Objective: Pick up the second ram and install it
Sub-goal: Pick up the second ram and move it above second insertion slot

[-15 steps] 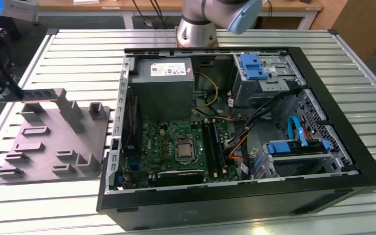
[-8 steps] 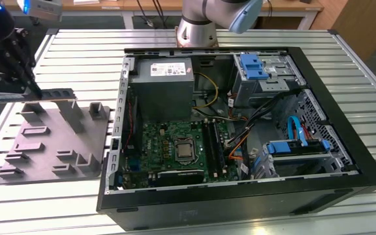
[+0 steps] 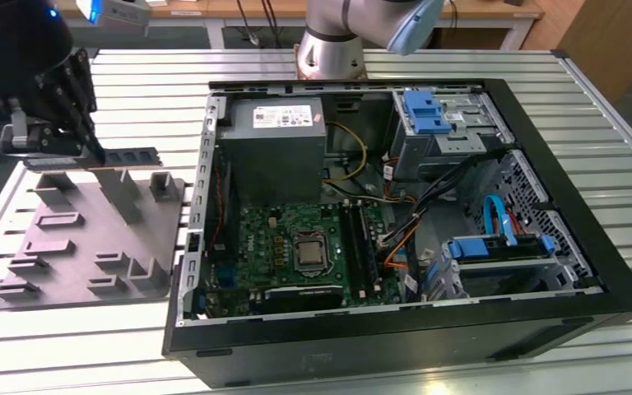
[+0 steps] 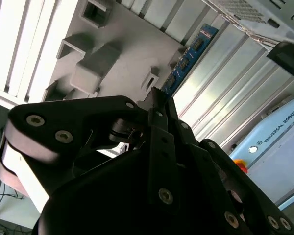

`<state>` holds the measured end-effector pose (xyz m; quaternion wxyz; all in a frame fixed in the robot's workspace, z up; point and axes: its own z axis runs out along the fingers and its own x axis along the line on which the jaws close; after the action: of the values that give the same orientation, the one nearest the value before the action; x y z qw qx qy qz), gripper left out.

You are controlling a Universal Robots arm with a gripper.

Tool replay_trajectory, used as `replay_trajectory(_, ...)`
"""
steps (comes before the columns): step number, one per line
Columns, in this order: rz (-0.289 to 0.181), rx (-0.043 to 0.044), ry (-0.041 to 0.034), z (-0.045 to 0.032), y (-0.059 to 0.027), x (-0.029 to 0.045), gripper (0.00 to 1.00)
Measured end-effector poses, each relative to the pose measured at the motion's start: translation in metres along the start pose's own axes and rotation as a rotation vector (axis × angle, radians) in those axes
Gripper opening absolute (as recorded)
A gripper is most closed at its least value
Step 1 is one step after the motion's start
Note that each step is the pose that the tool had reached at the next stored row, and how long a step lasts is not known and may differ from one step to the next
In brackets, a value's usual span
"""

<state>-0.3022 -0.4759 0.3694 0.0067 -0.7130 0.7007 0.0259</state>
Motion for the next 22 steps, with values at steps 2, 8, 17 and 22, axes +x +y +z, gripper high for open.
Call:
replay_trajectory(2,0.000,-0.0007,0.0000,-0.0002,-0.0068,0.0001,0.14)
replay_trajectory(8,0.000,-0.0027,-0.0001,-0.0007,-0.0262,0.0004,0.14)
replay_trajectory(17,0.000,-0.0055,-0.0001,-0.0015,-0.0532,0.0009,0.14)
replay_trajectory(22,0.000,-0.0071,-0.0001,-0.0019,-0.0679,0.0011,0.14)
